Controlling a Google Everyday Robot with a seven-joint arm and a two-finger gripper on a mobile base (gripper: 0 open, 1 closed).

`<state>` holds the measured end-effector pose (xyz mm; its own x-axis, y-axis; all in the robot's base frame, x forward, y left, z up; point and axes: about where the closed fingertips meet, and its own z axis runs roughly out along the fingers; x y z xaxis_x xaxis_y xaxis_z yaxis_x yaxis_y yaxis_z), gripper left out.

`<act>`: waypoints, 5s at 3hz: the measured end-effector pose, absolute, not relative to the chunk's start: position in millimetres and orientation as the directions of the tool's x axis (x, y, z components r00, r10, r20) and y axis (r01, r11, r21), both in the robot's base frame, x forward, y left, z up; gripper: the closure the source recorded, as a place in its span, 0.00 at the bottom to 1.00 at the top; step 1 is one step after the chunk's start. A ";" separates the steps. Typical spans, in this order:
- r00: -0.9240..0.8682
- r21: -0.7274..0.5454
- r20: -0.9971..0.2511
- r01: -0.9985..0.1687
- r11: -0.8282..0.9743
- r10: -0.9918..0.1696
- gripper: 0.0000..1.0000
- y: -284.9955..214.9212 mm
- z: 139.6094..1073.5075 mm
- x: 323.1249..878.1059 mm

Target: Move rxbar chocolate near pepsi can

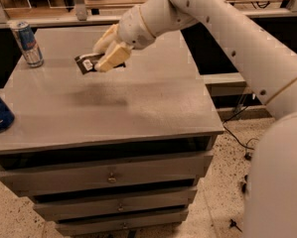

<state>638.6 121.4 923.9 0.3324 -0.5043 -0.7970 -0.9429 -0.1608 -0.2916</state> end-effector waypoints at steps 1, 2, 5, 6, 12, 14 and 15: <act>0.349 -0.265 -0.788 -0.936 -0.231 -0.507 1.00 172.4 931.6 645.0; 0.372 -0.225 -0.779 -0.917 -0.330 -0.504 1.00 234.1 928.4 640.6; 0.428 -0.121 -0.653 -0.873 -0.472 -0.625 1.00 307.5 900.2 584.5; 0.416 -0.089 -0.675 -0.866 -0.491 -0.610 1.00 307.1 880.2 571.3; 0.371 -0.069 -0.721 -0.879 -0.472 -0.585 0.00 307.5 836.9 557.1; 0.408 -0.200 -0.762 -0.887 -0.417 -0.502 0.00 251.1 880.6 554.7; 0.407 -0.199 -0.762 -0.887 -0.416 -0.503 0.00 250.7 880.3 555.0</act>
Offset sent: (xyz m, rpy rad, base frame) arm 0.0022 0.1884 0.0079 -0.1255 0.0876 0.2830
